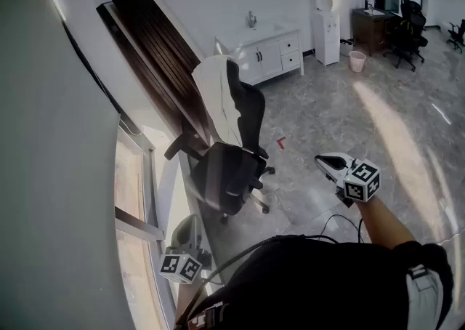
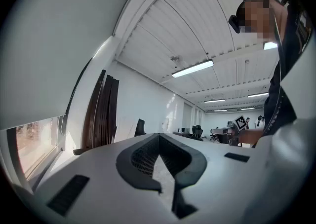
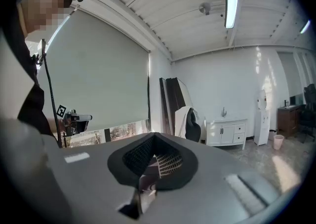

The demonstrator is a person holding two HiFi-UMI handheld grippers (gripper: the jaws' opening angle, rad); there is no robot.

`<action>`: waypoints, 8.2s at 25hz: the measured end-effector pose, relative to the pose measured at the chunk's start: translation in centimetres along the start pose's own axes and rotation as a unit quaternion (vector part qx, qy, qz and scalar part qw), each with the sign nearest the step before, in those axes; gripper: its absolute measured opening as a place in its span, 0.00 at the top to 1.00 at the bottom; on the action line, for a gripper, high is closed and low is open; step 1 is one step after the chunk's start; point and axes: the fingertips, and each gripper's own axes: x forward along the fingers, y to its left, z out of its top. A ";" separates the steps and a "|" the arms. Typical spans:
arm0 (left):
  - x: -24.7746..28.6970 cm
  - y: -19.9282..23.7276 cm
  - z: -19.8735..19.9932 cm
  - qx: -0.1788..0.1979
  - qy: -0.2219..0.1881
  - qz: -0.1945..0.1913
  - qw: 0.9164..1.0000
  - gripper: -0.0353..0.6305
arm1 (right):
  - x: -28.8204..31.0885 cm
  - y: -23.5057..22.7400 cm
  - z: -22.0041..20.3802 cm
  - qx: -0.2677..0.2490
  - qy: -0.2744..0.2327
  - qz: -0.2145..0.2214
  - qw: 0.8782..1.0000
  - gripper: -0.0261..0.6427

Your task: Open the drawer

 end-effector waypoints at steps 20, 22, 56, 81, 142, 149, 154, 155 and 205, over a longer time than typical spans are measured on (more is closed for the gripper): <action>-0.5 -0.8 -0.4 -0.004 0.001 -0.006 1.000 0.95 | -1.1 0.1 0.3 0.005 -0.013 -0.007 1.000 0.97; -0.4 -1.0 -0.6 -0.005 0.001 -0.007 1.000 0.95 | -1.3 0.1 0.1 0.005 -0.012 -0.006 1.000 0.97; 9.5 -14.3 -2.9 0.005 0.032 -0.075 0.997 0.95 | -13.7 -10.5 -2.6 0.039 -0.034 -0.060 0.997 0.97; 24.9 -21.4 -6.4 -0.019 0.066 -0.207 0.976 0.95 | -21.6 -20.6 -5.5 0.068 -0.030 -0.183 0.980 0.97; 76.5 -27.1 -9.1 -0.042 0.075 -0.301 0.950 0.95 | -9.9 -64.4 1.8 0.022 0.012 -0.231 0.973 0.97; 84.5 -23.2 -8.3 -0.035 0.076 -0.329 0.941 0.95 | -3.0 -69.7 4.6 0.021 0.004 -0.246 0.969 0.97; 89.8 -19.8 -6.9 -0.035 0.075 -0.340 0.937 0.95 | 2.9 -73.5 6.9 0.016 0.002 -0.247 0.969 0.97; 90.6 -19.0 -6.7 -0.035 0.076 -0.340 0.937 0.95 | 4.1 -74.1 7.2 0.016 0.002 -0.246 0.969 0.97; 121.7 -19.3 -9.2 -0.036 0.044 -0.132 0.990 0.95 | 23.0 -113.9 9.5 -0.009 0.008 -0.023 1.000 0.97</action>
